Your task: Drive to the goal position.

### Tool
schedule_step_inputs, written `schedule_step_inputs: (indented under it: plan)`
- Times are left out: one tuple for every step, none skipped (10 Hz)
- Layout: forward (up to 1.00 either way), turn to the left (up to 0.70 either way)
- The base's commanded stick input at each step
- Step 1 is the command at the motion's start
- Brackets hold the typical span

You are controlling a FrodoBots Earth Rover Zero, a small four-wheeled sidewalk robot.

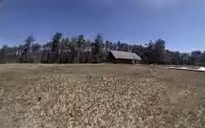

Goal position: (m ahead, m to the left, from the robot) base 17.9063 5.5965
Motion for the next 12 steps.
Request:
schedule_step_inputs:
  plan:
    - [0.70, 0.10]
    - [0.70, 0.00]
    - [0.70, 0.00]
    - [0.70, 0.00]
    - [0.70, 0.00]
    - [0.70, 0.00]
    - [0.70, 0.32]
    - [0.70, 0.35]
    - [0.70, 0.16]
    - [0.70, 0.00]
    - [0.70, 0.00]
    - [0.70, 0.00]
